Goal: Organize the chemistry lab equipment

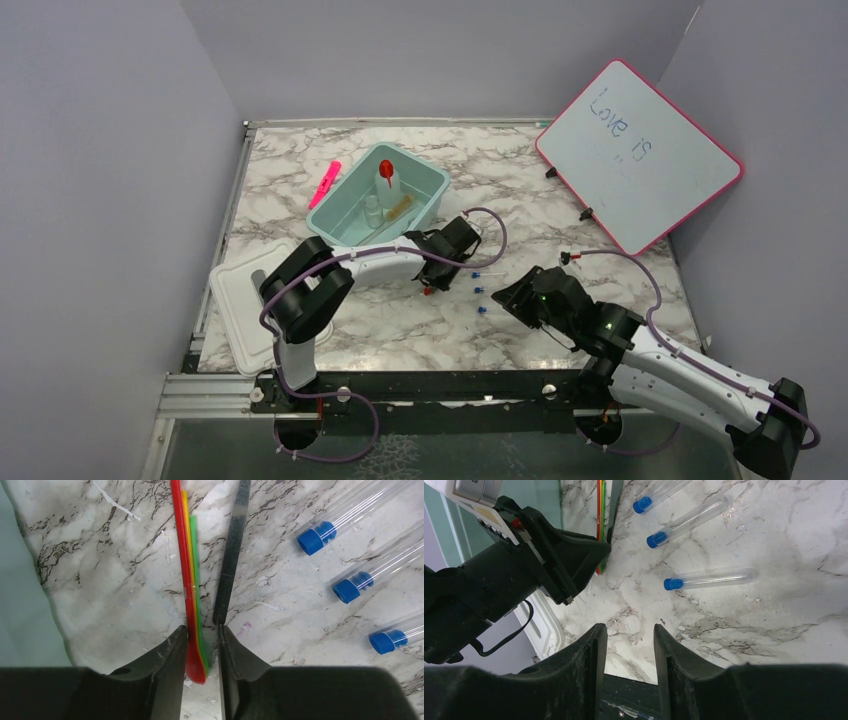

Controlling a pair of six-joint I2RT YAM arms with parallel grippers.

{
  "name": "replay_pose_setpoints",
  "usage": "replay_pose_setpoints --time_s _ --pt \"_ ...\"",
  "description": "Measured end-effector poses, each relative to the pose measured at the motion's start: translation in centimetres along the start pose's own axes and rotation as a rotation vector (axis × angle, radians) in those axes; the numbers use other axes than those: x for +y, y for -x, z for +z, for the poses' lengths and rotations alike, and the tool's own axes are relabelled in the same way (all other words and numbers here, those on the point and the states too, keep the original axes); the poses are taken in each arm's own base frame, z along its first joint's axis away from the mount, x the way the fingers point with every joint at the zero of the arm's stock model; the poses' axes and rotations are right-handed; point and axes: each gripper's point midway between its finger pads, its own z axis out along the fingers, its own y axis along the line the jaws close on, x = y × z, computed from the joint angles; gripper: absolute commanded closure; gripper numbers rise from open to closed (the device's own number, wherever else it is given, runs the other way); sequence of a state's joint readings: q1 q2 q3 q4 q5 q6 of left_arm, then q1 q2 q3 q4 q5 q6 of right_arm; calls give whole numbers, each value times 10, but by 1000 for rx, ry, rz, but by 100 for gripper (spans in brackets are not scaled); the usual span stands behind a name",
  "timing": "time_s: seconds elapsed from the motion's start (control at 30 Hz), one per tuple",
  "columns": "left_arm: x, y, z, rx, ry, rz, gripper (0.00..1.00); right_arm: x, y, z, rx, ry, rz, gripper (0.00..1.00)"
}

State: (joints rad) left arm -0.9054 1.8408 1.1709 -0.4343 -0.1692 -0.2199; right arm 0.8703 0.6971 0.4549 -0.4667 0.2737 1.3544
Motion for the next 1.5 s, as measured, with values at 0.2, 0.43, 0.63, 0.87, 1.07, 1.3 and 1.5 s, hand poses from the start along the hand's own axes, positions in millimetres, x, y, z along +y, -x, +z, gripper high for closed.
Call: replay_pose_setpoints --time_s 0.2,0.43,0.63,0.87,1.07,1.3,1.5 --pt "-2 1 1 -2 -2 6 83 0 0 0 0 0 0 56" --pt "-2 0 -1 2 -2 20 88 0 0 0 0 -1 3 56" --pt "2 4 -18 -9 -4 31 90 -2 0 0 1 -7 4 56" --pt "0 50 -83 -176 -51 7 90 -3 0 -1 1 -11 4 56" --pt "7 107 -162 -395 -80 -16 89 -5 -1 -1 3 -20 2 56" --pt "66 123 -190 -451 14 -69 89 -6 -1 -1 3 -20 2 56" --pt "128 108 -179 -388 90 -119 89 -4 -2 -1 10 -16 2 57"
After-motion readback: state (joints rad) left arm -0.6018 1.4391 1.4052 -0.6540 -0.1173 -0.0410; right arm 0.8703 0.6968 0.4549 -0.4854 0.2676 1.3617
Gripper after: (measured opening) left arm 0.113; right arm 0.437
